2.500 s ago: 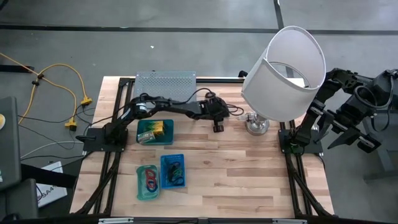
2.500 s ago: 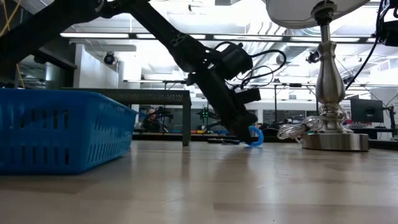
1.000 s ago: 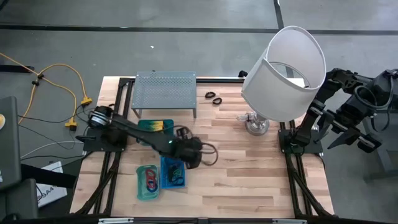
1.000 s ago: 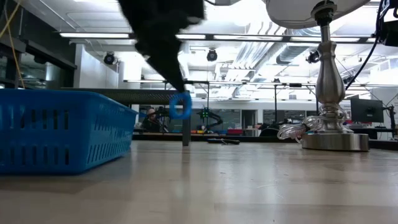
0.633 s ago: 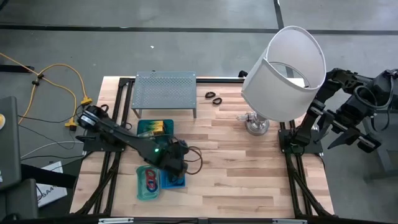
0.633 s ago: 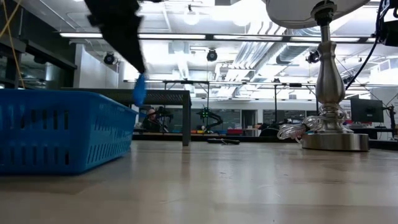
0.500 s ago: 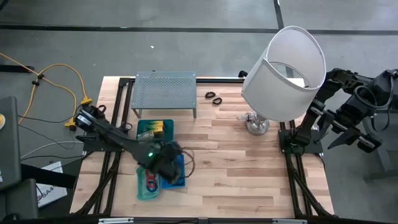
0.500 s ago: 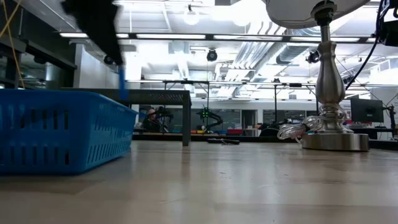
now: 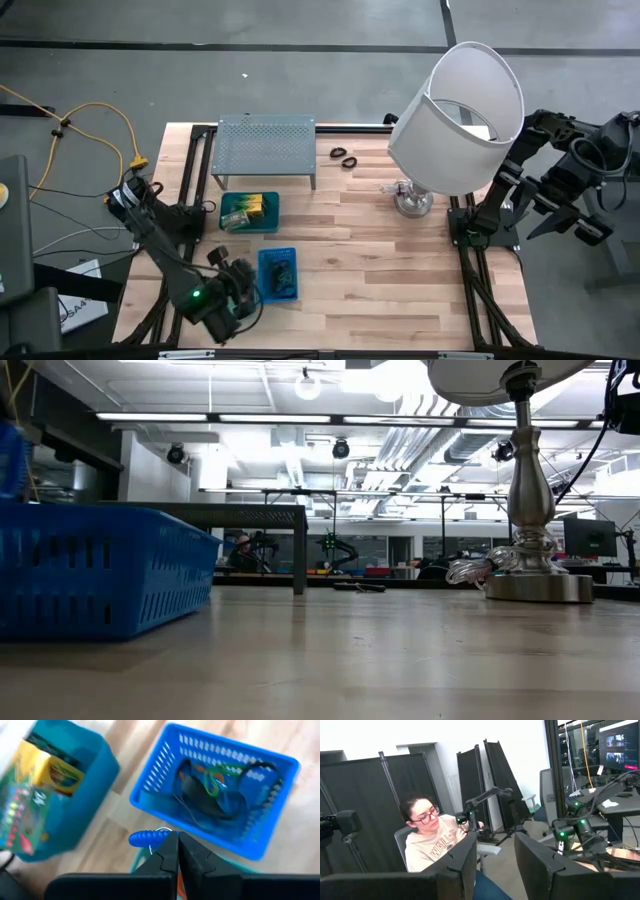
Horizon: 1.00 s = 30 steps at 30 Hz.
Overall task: Pick & Place Office Desk Supplies
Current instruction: Put the blue spring keychain into the green bin
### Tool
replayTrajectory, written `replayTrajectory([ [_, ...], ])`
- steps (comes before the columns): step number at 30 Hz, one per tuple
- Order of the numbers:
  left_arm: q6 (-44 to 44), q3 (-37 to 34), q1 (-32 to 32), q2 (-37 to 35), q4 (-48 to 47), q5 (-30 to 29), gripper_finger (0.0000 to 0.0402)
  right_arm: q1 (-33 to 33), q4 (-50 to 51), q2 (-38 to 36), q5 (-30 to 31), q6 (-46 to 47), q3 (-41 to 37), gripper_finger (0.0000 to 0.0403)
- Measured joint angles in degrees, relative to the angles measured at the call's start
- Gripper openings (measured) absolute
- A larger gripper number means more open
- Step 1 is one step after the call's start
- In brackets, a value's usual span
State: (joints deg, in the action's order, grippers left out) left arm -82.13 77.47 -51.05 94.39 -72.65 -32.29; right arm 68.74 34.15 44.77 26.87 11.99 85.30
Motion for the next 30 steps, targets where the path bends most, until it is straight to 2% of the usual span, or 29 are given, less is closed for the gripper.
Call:
replayTrajectory([
  [10,-3.8,0.0,-6.1,1.2,1.9,5.1,0.0001,0.0,0.0,0.0,0.0,0.0,0.0,0.0120],
  [18,-7.4,0.0,-7.2,6.5,2.6,5.3,0.0001,0.0,0.0,0.0,0.0,0.0,0.0,0.0120],
  [26,-7.9,0.0,-7.2,7.0,2.8,5.2,0.0001,0.0,0.0,0.0,0.0,0.0,0.0,0.0120],
  [30,-7.8,0.0,-7.1,7.0,2.8,5.2,0.0015,0.0,0.0,0.0,0.0,0.0,0.0,0.0120],
])
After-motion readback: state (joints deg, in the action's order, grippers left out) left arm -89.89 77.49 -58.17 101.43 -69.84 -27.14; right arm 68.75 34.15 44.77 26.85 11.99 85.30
